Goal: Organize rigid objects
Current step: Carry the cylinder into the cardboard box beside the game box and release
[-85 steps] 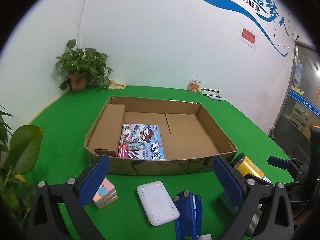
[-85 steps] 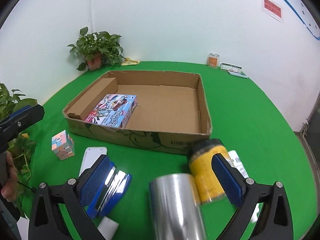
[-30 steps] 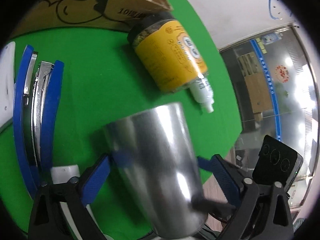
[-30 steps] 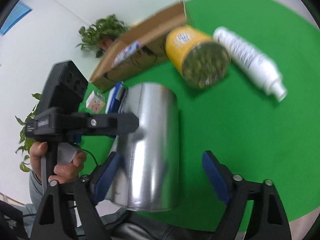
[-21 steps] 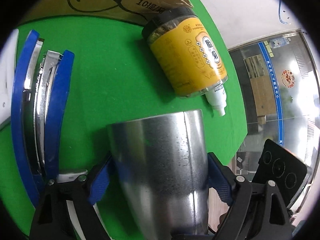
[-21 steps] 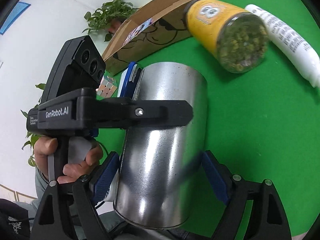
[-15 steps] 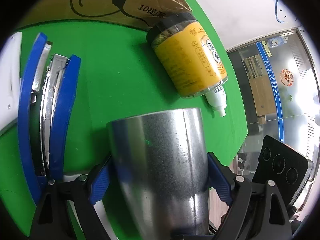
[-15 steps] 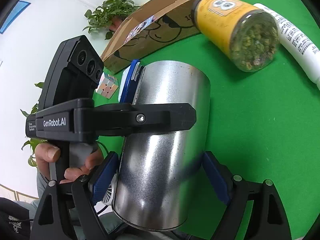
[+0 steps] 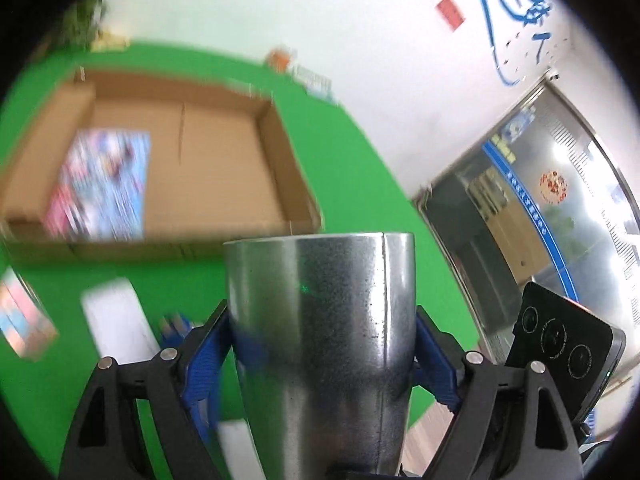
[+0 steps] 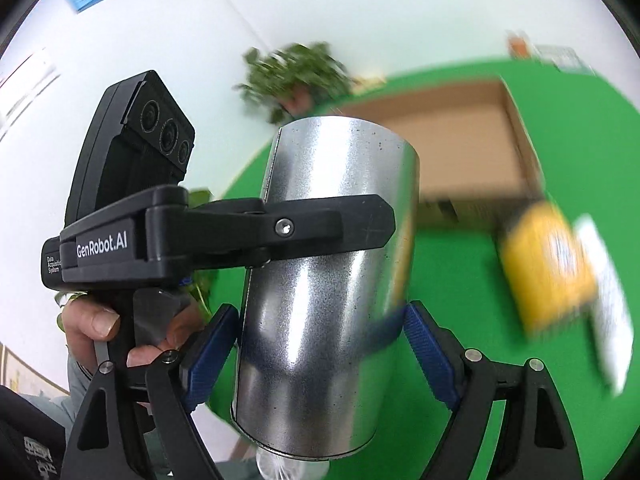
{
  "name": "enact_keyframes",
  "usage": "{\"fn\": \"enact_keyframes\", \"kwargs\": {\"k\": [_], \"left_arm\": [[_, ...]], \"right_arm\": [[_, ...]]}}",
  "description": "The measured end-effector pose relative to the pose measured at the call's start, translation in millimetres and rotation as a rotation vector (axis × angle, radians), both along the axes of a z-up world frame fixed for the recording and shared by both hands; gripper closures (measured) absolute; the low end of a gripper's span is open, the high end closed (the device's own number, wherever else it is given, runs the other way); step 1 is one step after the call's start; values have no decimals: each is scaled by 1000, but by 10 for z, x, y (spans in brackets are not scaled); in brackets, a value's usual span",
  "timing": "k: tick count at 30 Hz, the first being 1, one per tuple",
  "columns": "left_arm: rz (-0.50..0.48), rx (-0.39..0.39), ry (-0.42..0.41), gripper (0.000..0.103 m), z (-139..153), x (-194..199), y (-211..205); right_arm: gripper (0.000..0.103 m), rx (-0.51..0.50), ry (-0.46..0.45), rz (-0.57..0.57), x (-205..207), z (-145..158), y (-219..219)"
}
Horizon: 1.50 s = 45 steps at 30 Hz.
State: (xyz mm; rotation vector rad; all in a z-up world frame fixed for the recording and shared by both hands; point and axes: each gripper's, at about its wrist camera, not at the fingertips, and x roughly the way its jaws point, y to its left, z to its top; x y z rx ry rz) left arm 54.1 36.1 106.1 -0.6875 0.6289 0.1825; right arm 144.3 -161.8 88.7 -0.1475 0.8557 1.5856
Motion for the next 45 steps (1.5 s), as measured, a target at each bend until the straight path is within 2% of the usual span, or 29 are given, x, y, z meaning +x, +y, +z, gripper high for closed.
{"fn": "enact_keyframes", "kwargs": {"k": [4, 8, 11, 13, 18, 23, 30, 34, 36, 41, 45], "left_arm": [[50, 74, -45, 19, 477, -56, 317], [69, 119, -50, 19, 868, 157, 594], [79, 100, -20, 19, 957, 315, 895], [72, 64, 7, 19, 887, 492, 1073], [49, -34, 71, 19, 463, 751, 1388], [34, -141, 134, 19, -49, 995, 1635], [13, -264, 209, 19, -577, 1200, 1854], [-1, -286, 265, 19, -830, 1268, 1898], [-13, -268, 262, 18, -824, 1288, 1884], [-56, -247, 319, 17, -757, 1340, 1850], [-46, -216, 332, 17, -713, 1335, 1861]], "right_arm": [[21, 74, -68, 59, 9, 547, 397], [21, 85, -68, 88, 141, 1009, 857], [21, 53, -47, 103, 361, 1269, 1155], [21, 18, -30, 113, 515, 1318, 1352], [21, -68, 13, 98, 848, 1114, 1818], [21, -153, 68, 89, 1135, 654, 2129], [21, -260, 163, 48, 1392, -76, 2490], [23, -343, 173, 7, 1407, -368, 2548], [23, -341, 186, -9, 1432, -412, 2557], [23, -353, 189, -40, 1372, -471, 2434], [23, -360, 191, -60, 1293, -467, 2447]]}}
